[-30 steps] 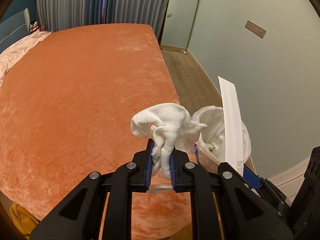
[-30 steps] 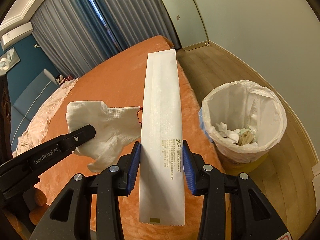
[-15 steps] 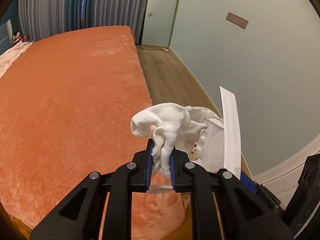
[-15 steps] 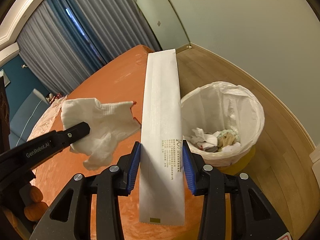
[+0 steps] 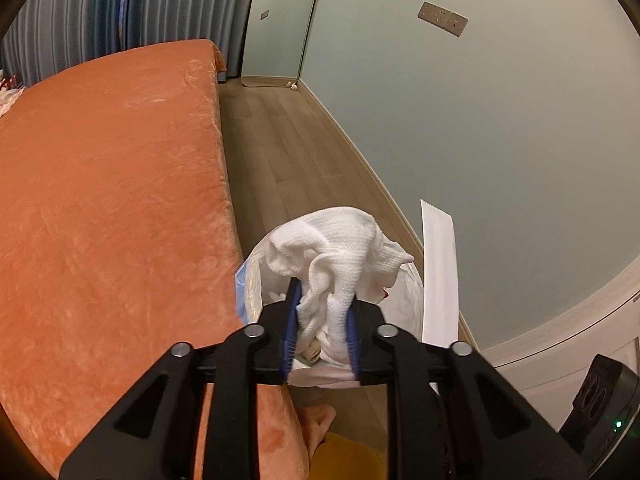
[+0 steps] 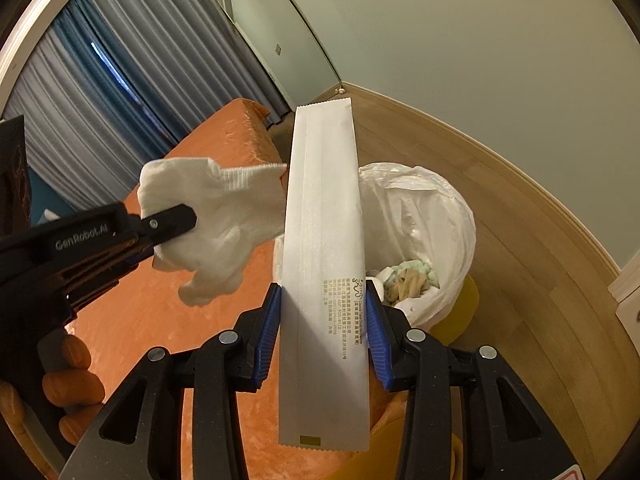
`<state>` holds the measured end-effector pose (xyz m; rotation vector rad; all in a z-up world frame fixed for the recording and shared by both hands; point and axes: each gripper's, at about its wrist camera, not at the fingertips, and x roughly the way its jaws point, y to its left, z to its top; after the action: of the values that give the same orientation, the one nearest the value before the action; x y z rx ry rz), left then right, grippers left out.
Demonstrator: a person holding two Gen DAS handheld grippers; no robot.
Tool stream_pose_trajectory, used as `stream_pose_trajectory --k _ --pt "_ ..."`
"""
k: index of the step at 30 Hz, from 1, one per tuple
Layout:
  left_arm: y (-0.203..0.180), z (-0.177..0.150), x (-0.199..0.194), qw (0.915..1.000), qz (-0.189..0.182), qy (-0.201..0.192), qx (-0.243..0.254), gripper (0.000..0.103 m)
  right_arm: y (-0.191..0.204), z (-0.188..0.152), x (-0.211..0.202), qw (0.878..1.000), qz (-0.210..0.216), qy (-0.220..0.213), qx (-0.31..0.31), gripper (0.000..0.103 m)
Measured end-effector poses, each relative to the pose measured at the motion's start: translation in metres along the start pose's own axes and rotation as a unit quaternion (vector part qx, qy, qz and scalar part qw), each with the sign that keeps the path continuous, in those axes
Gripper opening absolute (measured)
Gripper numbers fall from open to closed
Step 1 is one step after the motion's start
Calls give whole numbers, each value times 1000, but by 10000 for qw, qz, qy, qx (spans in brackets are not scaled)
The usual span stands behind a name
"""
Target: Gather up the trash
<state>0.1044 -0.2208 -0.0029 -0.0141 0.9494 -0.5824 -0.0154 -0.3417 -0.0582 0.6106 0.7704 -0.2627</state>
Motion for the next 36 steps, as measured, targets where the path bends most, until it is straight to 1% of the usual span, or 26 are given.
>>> stream_pose_trajectory --k 2,4,5,6,11,18,19,20,25,28,32,36 --pt "-4 4 4 10000 28 -15 11 35 -3 4 4 10000 -32 13 18 39" --pt "-6 7 5 10000 65 -75 12 38 -1 4 5 10000 -46 19 32 39" --pt "-6 7 5 9999 106 -107 24 42 -1 6 6 10000 -61 23 33 39" --pt "-6 8 5 9998 128 -129 29 44 -1 7 8 10000 -67 24 35 39" --pt "0 7 4 9996 238 -171 25 44 -1 14 12 9999 -89 76 22 39" --pt "27 5 -2 9987 415 -219 -203 47 2 21 28 9994 -191 286 -82 38" --pt "31 4 -2 9985 445 -220 -233 47 3 22 31 9993 -188 313 -83 36" --pt "34 3 -3 9983 466 -216 -260 47 2 23 33 9992 -182 345 -86 29" --pt "45 1 -3 9979 513 -172 -352 47 10 29 42 9987 -310 360 -171 29" --pt "49 0 -4 9978 545 -173 -349 47 17 30 38 9988 -329 277 -230 30" --pt "54 -3 -4 9975 571 -139 -385 47 28 30 34 9979 -387 254 -457 31" --pt "59 -9 -7 9974 603 -126 -382 47 44 28 26 9953 -536 164 -785 32"
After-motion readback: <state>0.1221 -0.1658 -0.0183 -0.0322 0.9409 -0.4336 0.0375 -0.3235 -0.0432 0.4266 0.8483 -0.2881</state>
